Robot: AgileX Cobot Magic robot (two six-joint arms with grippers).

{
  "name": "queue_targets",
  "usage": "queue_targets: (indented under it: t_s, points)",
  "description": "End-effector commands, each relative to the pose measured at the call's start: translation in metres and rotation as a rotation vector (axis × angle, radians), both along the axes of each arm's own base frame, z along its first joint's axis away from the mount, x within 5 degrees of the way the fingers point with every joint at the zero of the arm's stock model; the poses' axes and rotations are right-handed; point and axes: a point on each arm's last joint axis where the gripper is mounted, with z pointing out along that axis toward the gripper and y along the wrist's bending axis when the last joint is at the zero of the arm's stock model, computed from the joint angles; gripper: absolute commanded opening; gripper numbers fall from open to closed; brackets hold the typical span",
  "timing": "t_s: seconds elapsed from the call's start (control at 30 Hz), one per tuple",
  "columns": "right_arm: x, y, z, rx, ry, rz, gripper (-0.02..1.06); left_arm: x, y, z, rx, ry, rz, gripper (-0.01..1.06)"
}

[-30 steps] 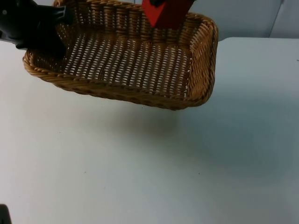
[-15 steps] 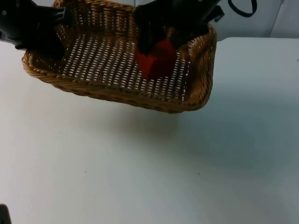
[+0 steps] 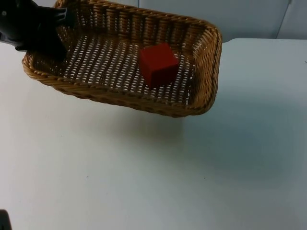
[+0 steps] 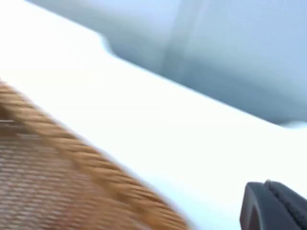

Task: Pick up the basket with the left hand and place the cube into the basket with the right hand.

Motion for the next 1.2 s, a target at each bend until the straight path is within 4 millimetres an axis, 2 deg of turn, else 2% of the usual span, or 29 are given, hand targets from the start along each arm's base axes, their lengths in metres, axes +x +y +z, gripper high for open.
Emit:
queue_targets:
  t_s: [0.0,0.03,0.07,0.1,0.23,0.27,0.4,0.43,0.57,0.9,1.07,1.17]
  points:
    - [-0.003,-0.025,0.006,-0.065,0.013,-0.102,0.0,0.002,-0.001,0.01,-0.036,-0.021,0.029,0.0]
    - [-0.007,-0.041,0.002,-0.071,0.036,-0.13,0.0,0.002,-0.001,0.01,-0.036,-0.021,0.029,0.0]
    - [-0.011,-0.05,-0.002,-0.07,0.035,-0.139,0.0,0.002,-0.001,0.01,-0.036,-0.021,0.029,0.0]
    - [-0.011,-0.05,-0.002,-0.07,0.035,-0.139,0.0,0.002,-0.001,0.01,-0.036,-0.021,0.029,0.0]
    - [-0.028,-0.097,-0.013,0.014,-0.025,-0.242,0.0,0.002,-0.001,0.01,-0.036,-0.021,0.029,0.0]
    - [-0.028,-0.097,-0.013,0.014,-0.025,-0.242,0.0,0.002,-0.001,0.01,-0.036,-0.021,0.029,0.0]
    - [-0.045,-0.145,-0.009,0.034,-0.061,-0.355,0.0,0.002,-0.001,0.01,-0.036,-0.021,0.029,0.0]
    - [-0.045,-0.145,-0.009,0.034,-0.061,-0.355,0.0,0.002,-0.001,0.01,-0.036,-0.021,0.029,0.0]
    - [-0.054,-0.17,0.0,0.026,-0.052,-0.434,0.0,0.002,-0.001,0.01,-0.036,-0.021,0.029,0.0]
    - [-0.058,-0.173,0.001,0.018,-0.032,-0.434,0.0,0.002,-0.002,0.01,-0.038,-0.02,0.03,0.0]
    - [-0.058,-0.173,0.001,0.025,-0.029,-0.433,0.0,0.003,-0.008,0.011,-0.138,0.001,0.076,0.0]
    - [-0.058,-0.172,0.001,0.027,-0.028,-0.433,0.0,0.005,-0.011,0.005,-0.166,-0.004,0.062,0.0]
